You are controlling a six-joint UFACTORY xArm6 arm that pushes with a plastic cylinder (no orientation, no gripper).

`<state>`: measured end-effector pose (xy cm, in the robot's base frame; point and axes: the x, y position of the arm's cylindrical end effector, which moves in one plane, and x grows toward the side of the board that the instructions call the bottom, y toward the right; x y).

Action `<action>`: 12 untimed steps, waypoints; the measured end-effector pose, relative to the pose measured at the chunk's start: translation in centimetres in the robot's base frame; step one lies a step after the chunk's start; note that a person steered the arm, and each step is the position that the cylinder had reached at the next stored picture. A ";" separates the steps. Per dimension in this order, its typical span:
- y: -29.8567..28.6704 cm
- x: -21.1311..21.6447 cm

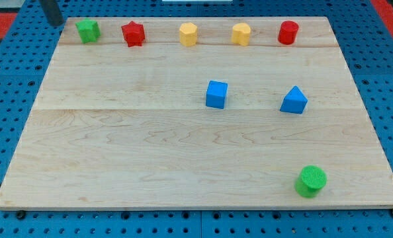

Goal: Move green star to the left of blue cube

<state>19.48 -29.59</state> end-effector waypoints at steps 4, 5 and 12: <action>5.9 1.8; 7.0 2.2; 10.0 4.9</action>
<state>24.43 -19.58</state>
